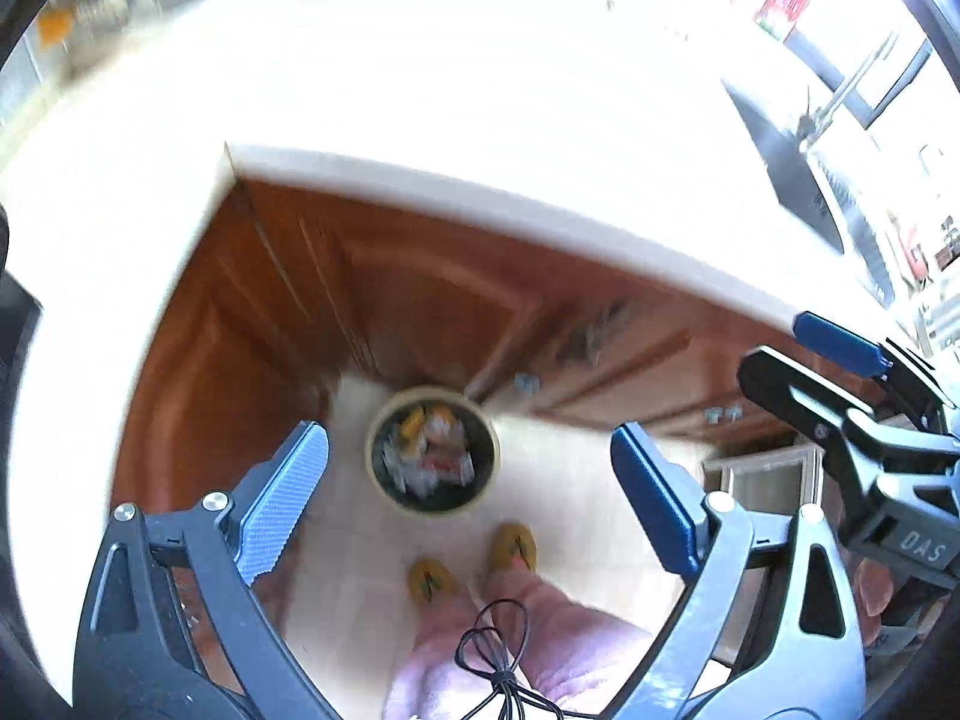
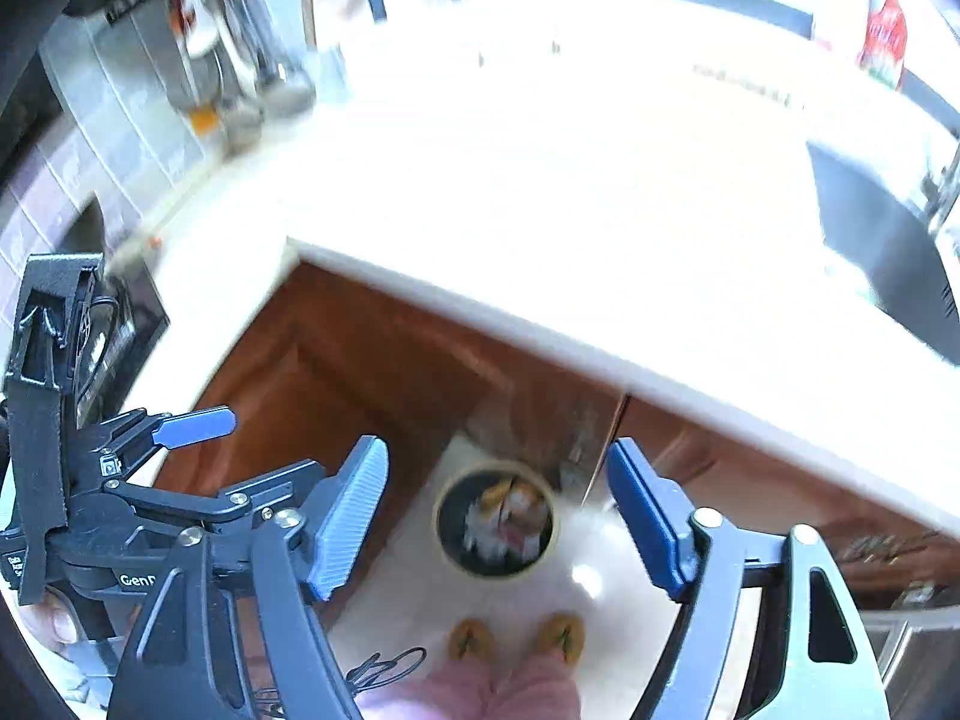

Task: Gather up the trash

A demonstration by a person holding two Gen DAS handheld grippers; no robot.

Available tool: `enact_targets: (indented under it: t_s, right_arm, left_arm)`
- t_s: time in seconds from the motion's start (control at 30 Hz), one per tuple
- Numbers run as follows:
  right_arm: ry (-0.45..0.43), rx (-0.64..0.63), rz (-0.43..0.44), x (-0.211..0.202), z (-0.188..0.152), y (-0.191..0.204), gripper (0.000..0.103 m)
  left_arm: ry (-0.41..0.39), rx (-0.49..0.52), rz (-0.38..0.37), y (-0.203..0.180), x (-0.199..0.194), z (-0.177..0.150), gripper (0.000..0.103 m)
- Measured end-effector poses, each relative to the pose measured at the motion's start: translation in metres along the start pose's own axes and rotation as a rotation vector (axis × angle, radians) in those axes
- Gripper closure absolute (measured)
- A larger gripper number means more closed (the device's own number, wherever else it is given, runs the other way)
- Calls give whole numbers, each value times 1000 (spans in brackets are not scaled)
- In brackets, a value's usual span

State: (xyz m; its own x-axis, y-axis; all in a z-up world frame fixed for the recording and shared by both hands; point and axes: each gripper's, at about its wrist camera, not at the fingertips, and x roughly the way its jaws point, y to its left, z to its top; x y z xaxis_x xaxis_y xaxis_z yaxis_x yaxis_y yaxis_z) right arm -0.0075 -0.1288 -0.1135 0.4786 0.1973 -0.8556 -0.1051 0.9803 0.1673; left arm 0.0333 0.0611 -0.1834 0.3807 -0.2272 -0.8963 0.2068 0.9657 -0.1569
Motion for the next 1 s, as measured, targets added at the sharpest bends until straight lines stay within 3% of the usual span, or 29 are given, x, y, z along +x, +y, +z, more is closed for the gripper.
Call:
enact_targets:
  t_s: [0.23, 0.33, 0.53, 0.7, 1.0]
  right_arm:
    - [-124, -14, 25, -72, 53, 2, 19]
    - [-140, -24, 33, -101, 77, 1, 19]
    - [-133, 3, 42, -135, 94, 3, 16]
    - [-127, 46, 88, -148, 92, 2, 10]
    - [-193, 30, -5, -165, 72, 33, 9]
  left_arm:
    - [-125, -43, 27, -11, -69, 43, 9]
    - [-142, -50, 58, -20, -88, 51, 9]
    - [-168, -89, 116, -31, -128, 48, 9]
    - [-221, -95, 196, -41, -158, 41, 9]
    - [-210, -83, 211, -33, -167, 36, 9]
